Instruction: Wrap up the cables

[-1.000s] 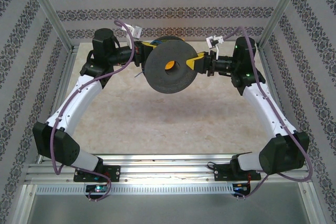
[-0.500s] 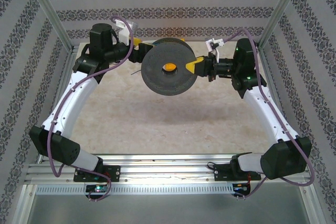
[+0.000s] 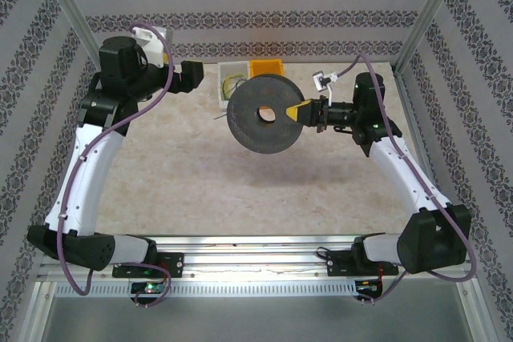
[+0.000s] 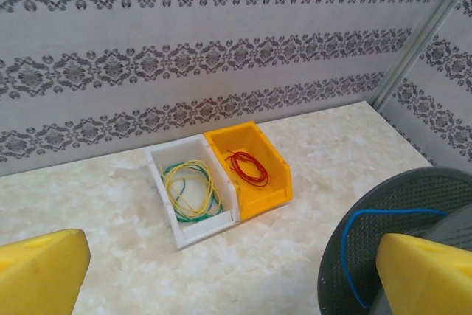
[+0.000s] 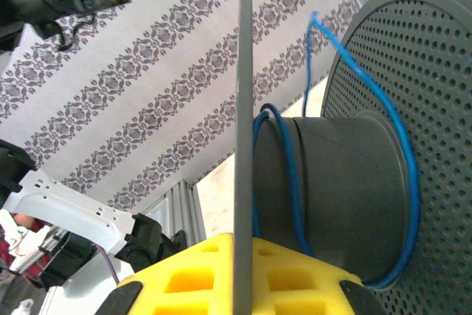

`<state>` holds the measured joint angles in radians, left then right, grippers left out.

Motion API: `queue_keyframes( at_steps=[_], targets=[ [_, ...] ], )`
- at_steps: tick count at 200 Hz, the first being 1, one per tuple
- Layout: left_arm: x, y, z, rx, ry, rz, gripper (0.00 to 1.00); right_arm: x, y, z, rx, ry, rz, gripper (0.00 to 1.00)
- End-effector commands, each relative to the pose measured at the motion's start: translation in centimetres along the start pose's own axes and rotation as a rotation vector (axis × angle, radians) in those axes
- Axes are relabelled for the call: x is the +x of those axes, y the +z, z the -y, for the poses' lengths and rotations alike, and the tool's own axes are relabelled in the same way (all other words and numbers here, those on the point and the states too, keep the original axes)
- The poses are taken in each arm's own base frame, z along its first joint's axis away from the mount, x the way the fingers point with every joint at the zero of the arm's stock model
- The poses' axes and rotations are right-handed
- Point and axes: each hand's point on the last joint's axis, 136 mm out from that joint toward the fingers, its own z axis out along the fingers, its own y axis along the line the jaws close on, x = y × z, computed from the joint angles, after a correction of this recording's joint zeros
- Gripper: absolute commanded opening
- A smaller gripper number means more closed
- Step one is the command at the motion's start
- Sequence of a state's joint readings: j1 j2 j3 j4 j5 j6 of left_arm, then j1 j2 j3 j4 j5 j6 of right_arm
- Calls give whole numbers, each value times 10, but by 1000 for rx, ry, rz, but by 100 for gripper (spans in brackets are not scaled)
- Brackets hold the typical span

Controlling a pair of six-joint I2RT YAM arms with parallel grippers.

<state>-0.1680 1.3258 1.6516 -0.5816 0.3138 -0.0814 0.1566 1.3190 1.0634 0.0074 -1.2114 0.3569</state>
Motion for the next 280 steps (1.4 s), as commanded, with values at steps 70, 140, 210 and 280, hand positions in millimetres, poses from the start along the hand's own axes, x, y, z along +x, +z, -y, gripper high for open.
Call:
queue_keyframes(
  at_steps=[70, 140, 210, 280],
  targets=[
    [96, 8, -59, -276, -77, -134, 100, 80, 42, 97, 24, 368, -39, 0],
    [136, 19, -57, -244, -127, -215, 100, 127, 49, 165, 111, 556, -42, 0],
    [156, 28, -55, -216, -152, -239, 100, 157, 36, 185, 290, 532, -104, 37],
    [146, 18, -65, -275, -101, -167, 100, 105, -15, 161, 496, 335, -125, 98]
  ],
)
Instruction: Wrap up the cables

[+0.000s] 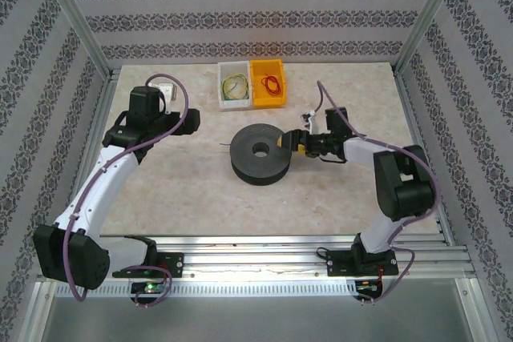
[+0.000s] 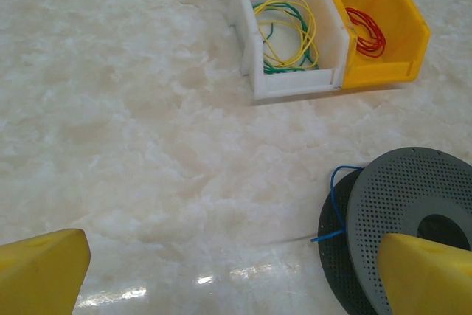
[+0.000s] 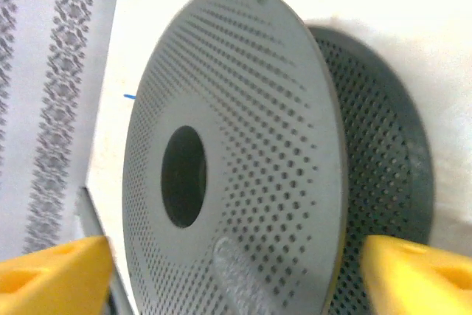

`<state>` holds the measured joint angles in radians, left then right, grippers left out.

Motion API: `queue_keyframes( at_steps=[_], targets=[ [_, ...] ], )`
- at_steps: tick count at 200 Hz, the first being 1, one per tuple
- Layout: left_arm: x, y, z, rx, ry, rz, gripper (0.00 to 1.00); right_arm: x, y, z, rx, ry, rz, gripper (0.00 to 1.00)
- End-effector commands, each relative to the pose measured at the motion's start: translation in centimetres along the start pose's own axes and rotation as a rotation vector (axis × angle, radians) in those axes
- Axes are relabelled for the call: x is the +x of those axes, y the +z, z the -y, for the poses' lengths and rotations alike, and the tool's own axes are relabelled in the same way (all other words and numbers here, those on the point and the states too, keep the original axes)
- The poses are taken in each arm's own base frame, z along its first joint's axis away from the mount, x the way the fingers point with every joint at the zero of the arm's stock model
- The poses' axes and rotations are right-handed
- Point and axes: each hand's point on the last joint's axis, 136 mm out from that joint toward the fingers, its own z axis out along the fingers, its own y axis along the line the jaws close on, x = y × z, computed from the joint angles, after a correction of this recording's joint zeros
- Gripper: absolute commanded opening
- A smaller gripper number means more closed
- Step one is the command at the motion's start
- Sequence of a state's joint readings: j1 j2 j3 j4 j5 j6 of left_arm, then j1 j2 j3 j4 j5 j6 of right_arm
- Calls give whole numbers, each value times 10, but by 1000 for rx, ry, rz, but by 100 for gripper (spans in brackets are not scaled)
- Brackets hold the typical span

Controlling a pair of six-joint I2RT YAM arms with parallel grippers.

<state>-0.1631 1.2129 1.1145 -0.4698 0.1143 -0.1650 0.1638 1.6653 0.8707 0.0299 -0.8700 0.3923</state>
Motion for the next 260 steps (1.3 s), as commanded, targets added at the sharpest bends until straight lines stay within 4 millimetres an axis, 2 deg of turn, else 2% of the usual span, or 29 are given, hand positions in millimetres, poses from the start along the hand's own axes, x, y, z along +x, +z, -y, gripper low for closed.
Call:
queue_keyframes(
  at_steps=[1, 23, 38, 56, 75, 94, 121, 129, 146, 155, 173, 178, 187, 221, 230, 238, 250, 260],
  targets=[
    [-23, -14, -7, -31, 12, 123, 100, -21, -42, -13, 96, -135, 60, 98],
    [-30, -20, -9, -43, 43, 193, 100, -40, -89, -19, 179, -221, 189, 98],
    [-30, -18, -24, -124, 47, 238, 100, -54, -121, -11, 335, -310, 312, 98],
    [-17, -4, -46, -230, 67, 297, 100, -68, -156, 2, 552, -430, 514, 98],
    [7, 15, -76, -357, 22, 372, 100, -67, -175, 15, 661, -530, 705, 98],
    [35, 36, -101, -451, -29, 374, 100, -60, -176, 41, 746, -550, 758, 98],
    [62, 69, -115, -517, 45, 285, 100, -49, -154, 83, 794, -497, 670, 98],
    [68, 77, -119, -527, 58, 259, 100, -48, -151, 91, 803, -486, 673, 98],
    [82, 90, -122, -515, 75, 259, 100, -54, -154, 93, 819, -475, 698, 98],
    [80, 94, -119, -497, 86, 255, 100, -58, -154, 94, 817, -485, 722, 98],
    [86, 106, -120, -458, 91, 272, 99, -61, -142, 114, 816, -459, 684, 98],
    [82, 105, -120, -455, 96, 295, 99, -63, -140, 115, 811, -467, 708, 98],
    [88, 105, -122, -445, 71, 247, 100, -60, -142, 118, 821, -462, 715, 98],
    [90, 101, -123, -365, 35, 316, 100, -59, -143, 118, 829, -466, 731, 98],
    [105, 106, -121, -323, 33, 293, 100, -59, -144, 118, 831, -465, 732, 98],
    [95, 97, -125, -351, 32, 414, 99, -58, -142, 119, 833, -465, 723, 98],
    [102, 101, -126, -348, 9, 317, 99, -58, -142, 118, 832, -468, 727, 98],
    [97, 100, -125, -349, 30, 383, 99, -58, -143, 118, 833, -471, 729, 98]
  ],
)
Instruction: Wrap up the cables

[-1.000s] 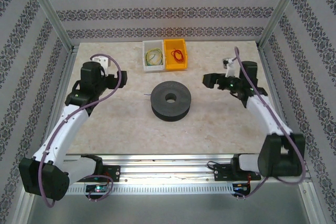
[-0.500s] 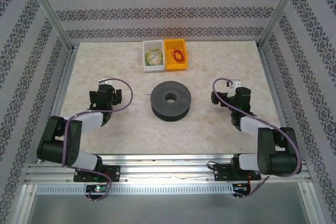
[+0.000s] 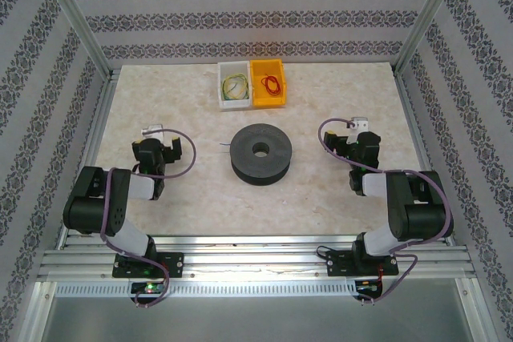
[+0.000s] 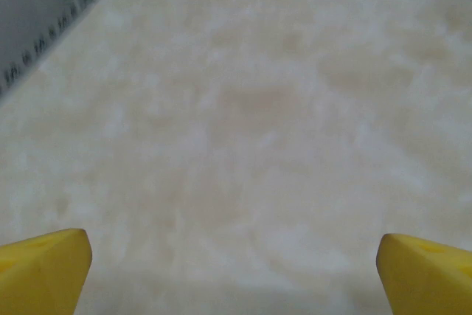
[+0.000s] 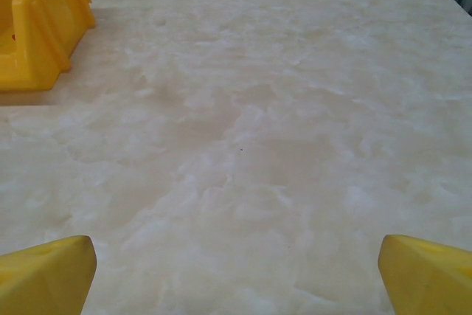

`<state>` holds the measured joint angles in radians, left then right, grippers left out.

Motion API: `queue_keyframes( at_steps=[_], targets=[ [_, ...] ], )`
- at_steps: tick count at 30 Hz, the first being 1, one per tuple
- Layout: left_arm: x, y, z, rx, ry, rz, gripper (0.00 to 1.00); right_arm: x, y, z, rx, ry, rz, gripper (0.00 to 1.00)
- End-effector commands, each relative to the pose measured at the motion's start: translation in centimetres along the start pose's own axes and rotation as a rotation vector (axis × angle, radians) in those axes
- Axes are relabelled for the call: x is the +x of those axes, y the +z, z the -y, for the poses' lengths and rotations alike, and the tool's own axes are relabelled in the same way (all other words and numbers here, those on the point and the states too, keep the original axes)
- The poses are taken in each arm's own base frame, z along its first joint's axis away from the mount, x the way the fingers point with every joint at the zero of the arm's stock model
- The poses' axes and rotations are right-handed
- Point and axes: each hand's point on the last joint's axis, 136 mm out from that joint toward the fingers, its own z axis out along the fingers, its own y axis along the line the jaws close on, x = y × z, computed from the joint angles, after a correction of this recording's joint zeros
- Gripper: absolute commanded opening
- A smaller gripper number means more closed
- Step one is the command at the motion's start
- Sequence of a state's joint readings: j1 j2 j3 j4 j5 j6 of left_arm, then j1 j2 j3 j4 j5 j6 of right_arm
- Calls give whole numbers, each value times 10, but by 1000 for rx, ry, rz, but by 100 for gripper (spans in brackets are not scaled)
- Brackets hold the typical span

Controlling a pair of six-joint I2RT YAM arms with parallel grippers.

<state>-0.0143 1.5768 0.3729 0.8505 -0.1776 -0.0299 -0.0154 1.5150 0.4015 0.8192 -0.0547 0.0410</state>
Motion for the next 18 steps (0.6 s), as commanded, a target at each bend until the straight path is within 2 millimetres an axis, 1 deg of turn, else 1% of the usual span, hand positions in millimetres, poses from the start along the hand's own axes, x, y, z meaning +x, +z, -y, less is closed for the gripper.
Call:
queue_keyframes(
  at_steps=[1, 3, 5, 7, 9, 18],
  targets=[
    [-26, -1, 5, 41, -35, 137, 99, -12, -2, 0, 10, -14, 54, 98],
    [-22, -1, 5, 41, -42, 86, 99, -11, -2, 0, 13, -14, 54, 98],
    [-25, -1, 5, 40, -38, 125, 99, -12, -2, 0, 12, -14, 56, 98],
    [-23, -1, 5, 40, -41, 105, 99, -12, -2, 0, 12, -15, 55, 98],
    [-25, -2, 5, 39, -39, 125, 99, -12, -2, 0, 12, -15, 54, 98],
    [-24, -1, 6, 45, -36, 116, 99, -12, -2, 0, 13, -17, 55, 98]
  ],
)
